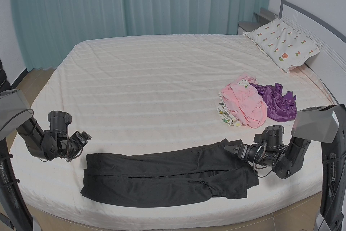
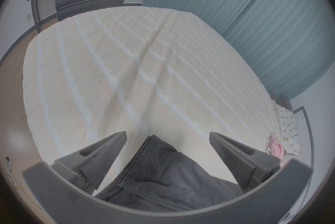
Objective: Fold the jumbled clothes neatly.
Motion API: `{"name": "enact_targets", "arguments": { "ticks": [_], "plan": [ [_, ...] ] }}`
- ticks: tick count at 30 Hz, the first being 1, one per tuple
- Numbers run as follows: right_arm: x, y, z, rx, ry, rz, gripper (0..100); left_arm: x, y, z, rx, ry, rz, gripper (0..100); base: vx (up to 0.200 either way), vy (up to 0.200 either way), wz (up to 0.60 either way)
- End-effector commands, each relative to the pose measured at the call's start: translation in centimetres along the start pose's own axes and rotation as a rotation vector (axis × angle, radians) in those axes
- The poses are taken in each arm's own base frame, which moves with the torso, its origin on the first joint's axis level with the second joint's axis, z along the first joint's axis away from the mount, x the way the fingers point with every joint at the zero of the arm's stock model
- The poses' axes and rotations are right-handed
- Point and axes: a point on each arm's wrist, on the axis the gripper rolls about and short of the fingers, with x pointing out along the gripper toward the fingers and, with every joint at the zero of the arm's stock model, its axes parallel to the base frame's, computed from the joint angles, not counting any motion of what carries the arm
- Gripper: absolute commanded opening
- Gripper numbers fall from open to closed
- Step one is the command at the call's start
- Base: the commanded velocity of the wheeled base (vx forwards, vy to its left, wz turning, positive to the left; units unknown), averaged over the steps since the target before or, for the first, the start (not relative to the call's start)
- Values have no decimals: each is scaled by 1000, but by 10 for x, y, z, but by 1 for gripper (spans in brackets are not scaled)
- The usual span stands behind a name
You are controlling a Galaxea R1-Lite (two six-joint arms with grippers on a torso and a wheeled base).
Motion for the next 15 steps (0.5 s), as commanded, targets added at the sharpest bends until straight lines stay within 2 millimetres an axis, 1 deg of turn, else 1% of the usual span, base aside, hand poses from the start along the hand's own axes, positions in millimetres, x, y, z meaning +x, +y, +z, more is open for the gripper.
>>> {"name": "enact_targets", "arguments": {
  "ticks": [1,6,12,14,15],
  "plan": [
    [11,-2,-7,-1,34,-4,0,17,3,-7,-1,29,23,100,0,0,0],
    [8,-3,-8,0,35,-10,0,26,5,-9,-3,37,34,100,0,0,0],
    [-3,-3,-11,7,30,-13,0,29,4,-11,-18,39,32,100,0,0,0],
    [-7,-4,-14,11,30,-18,0,37,3,-13,-14,45,36,100,0,0,0],
    [-8,-4,-15,12,33,-18,100,40,3,-14,-11,47,39,100,0,0,0]
  ]
}}
